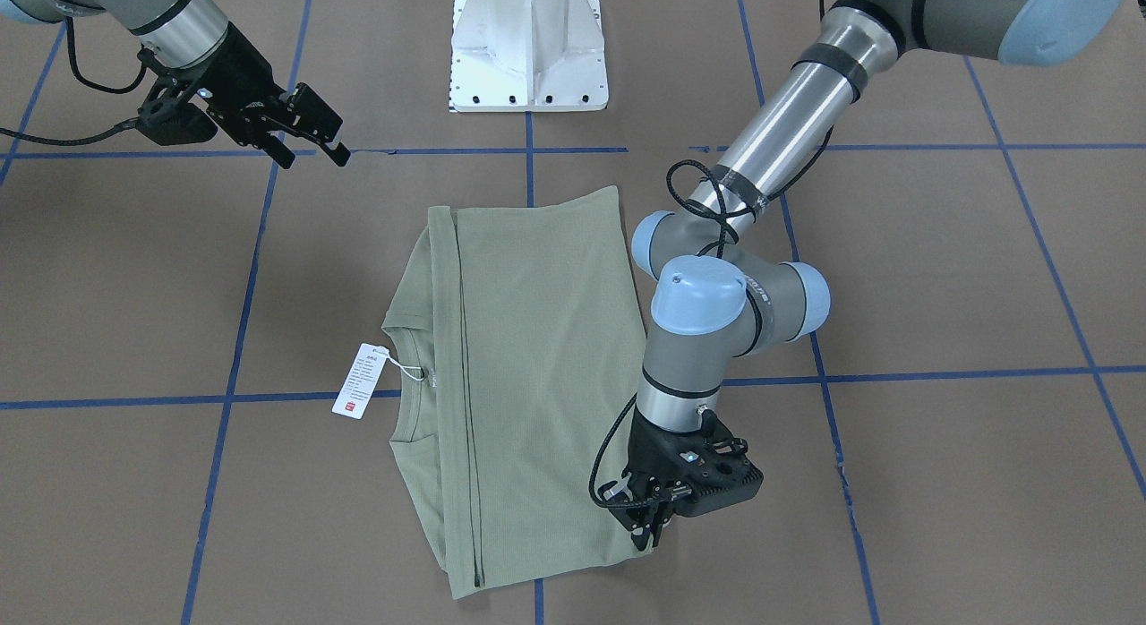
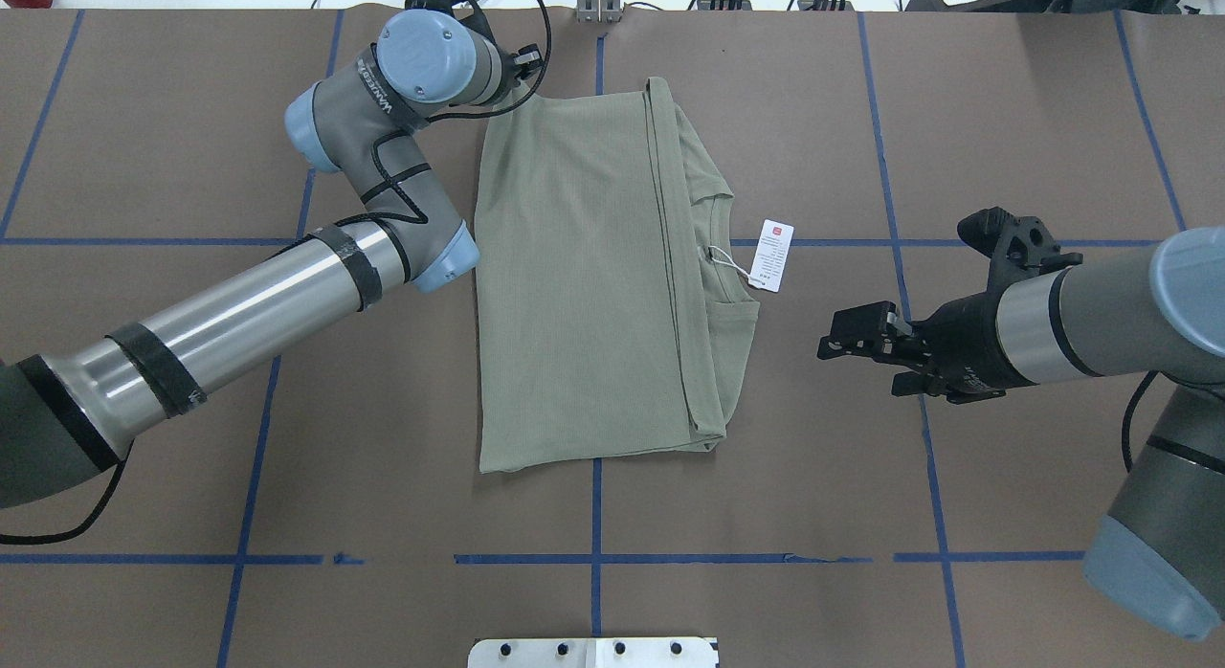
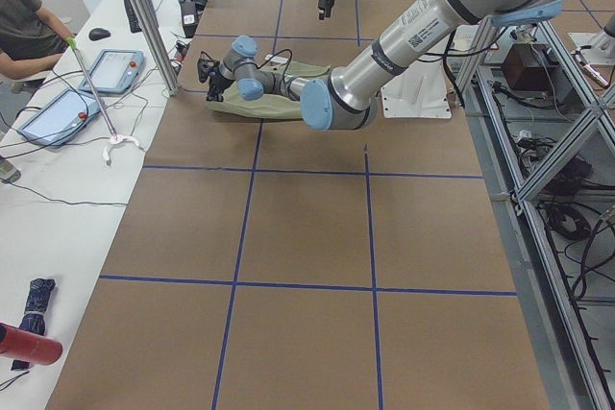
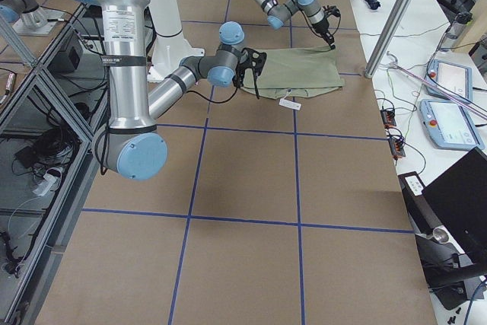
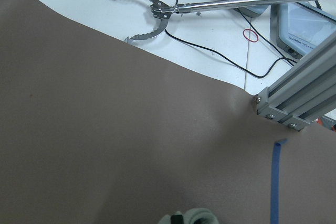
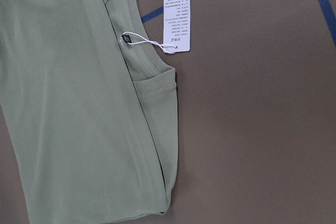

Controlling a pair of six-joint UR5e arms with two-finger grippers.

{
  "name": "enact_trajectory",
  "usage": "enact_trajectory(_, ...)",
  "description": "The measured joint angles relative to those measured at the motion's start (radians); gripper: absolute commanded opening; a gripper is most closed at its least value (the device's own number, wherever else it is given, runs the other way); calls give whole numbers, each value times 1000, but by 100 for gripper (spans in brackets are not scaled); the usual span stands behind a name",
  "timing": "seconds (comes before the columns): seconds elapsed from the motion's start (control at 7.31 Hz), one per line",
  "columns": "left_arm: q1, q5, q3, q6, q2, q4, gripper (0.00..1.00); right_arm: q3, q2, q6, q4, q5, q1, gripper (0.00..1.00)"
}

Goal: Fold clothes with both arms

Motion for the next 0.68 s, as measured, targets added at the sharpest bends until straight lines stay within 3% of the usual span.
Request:
enact_trajectory(0.41, -33, 7, -28, 69, 5, -3, 100, -25, 34, -58, -9, -9, 8, 100)
enact_trajectory(0.68, -69, -35, -182, 163, 79, 123, 100, -80, 112, -108, -57, -10, 15, 100)
